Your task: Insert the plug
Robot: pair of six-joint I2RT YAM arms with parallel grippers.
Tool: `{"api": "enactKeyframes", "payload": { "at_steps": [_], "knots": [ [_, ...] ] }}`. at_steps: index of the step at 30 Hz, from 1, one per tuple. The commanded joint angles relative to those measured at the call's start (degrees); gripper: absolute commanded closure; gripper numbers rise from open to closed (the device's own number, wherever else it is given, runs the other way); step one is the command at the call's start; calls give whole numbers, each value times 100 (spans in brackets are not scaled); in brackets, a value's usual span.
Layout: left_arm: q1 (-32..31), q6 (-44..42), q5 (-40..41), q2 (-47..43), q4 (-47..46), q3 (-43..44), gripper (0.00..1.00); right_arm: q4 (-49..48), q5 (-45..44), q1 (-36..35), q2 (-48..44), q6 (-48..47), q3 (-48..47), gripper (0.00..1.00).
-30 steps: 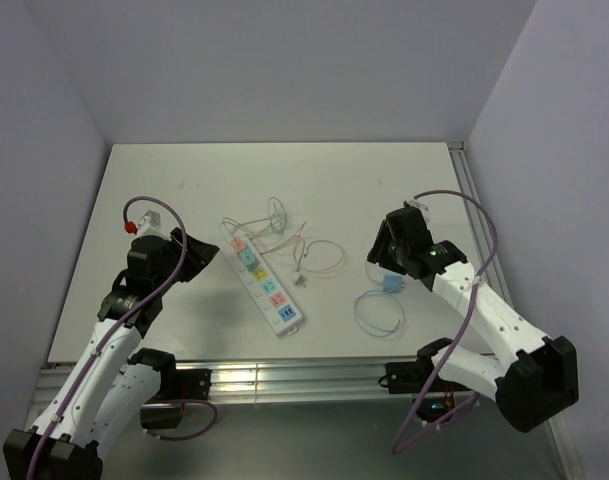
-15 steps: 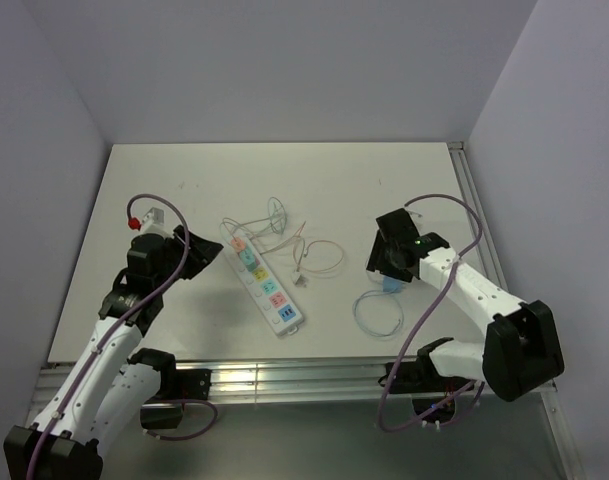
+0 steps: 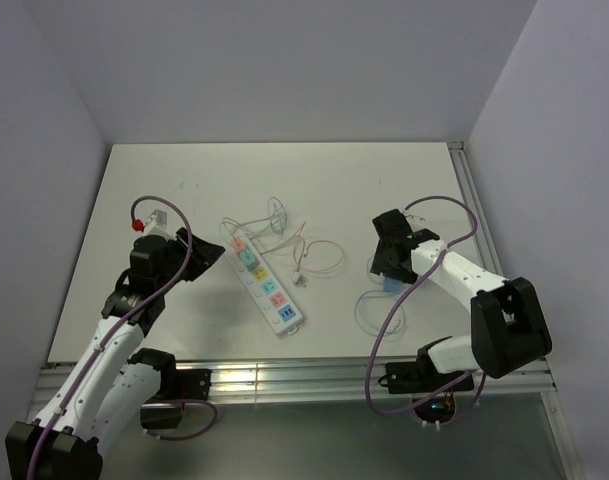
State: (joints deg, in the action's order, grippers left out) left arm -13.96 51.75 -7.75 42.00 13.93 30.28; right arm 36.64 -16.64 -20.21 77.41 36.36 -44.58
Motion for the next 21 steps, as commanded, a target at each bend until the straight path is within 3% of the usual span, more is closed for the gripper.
{"api": "enactKeyframes", "payload": {
  "at_steps": [1,10,16,21],
  "knots": [
    [-2,-77,-95,10,-251,-31,49,-122,-226,105,81,20,37,31],
    [-2,-112,-104,-25,-242,13,49,-228,-129,184,389,3,19,31],
    [-2,-182,-105,19,-163,92,49,-386,-14,201,565,-32,46,37],
    [-2,-174,-104,-60,-14,188,50,-535,144,201,355,-32,142,53]
  ]
}}
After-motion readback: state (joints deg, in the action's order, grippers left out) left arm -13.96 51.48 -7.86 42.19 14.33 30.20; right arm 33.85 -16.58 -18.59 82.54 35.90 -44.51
